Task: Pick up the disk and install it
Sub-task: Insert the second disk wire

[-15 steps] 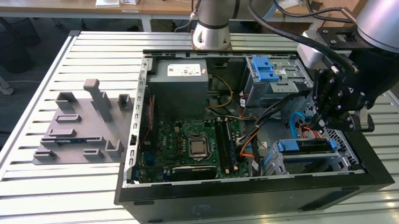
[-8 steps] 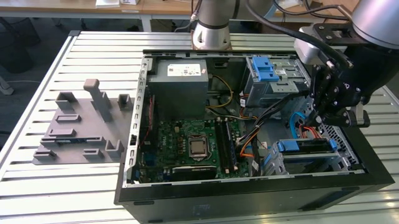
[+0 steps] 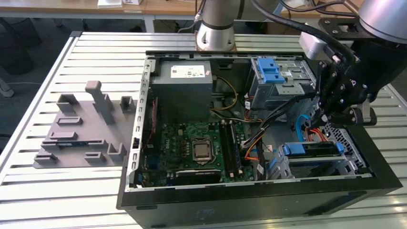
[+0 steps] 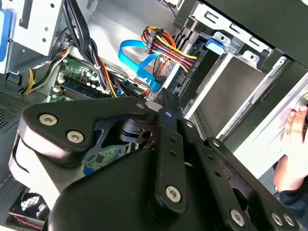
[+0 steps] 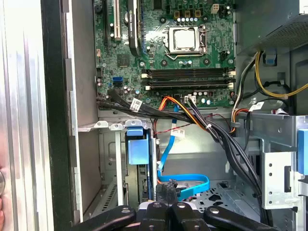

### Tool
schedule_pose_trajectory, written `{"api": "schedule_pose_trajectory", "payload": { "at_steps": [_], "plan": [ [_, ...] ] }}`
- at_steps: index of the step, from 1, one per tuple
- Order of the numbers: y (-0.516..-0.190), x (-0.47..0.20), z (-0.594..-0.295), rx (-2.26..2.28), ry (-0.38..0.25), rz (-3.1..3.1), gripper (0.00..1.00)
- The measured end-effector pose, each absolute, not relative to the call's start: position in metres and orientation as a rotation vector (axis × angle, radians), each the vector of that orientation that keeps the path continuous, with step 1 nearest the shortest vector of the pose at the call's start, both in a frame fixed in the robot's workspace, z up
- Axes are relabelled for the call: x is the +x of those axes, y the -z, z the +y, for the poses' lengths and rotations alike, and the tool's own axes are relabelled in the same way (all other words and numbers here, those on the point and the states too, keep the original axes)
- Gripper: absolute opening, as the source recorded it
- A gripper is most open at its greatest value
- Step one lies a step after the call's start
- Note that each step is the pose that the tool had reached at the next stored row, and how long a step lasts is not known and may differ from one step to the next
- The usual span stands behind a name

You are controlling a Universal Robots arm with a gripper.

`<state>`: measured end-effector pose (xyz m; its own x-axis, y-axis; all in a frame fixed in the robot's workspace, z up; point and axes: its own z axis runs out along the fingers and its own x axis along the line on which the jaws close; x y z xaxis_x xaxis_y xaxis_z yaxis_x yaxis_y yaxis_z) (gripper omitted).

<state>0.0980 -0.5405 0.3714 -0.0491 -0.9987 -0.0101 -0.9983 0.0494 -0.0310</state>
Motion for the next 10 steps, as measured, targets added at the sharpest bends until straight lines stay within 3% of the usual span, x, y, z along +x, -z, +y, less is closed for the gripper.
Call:
{"api": "schedule_pose_trajectory", "payload": {
  "at_steps": [10],
  "plan": [
    [-0.3717,0.0981,-0.5326,-2.149,0.020,2.257,0.11]
  ]
}}
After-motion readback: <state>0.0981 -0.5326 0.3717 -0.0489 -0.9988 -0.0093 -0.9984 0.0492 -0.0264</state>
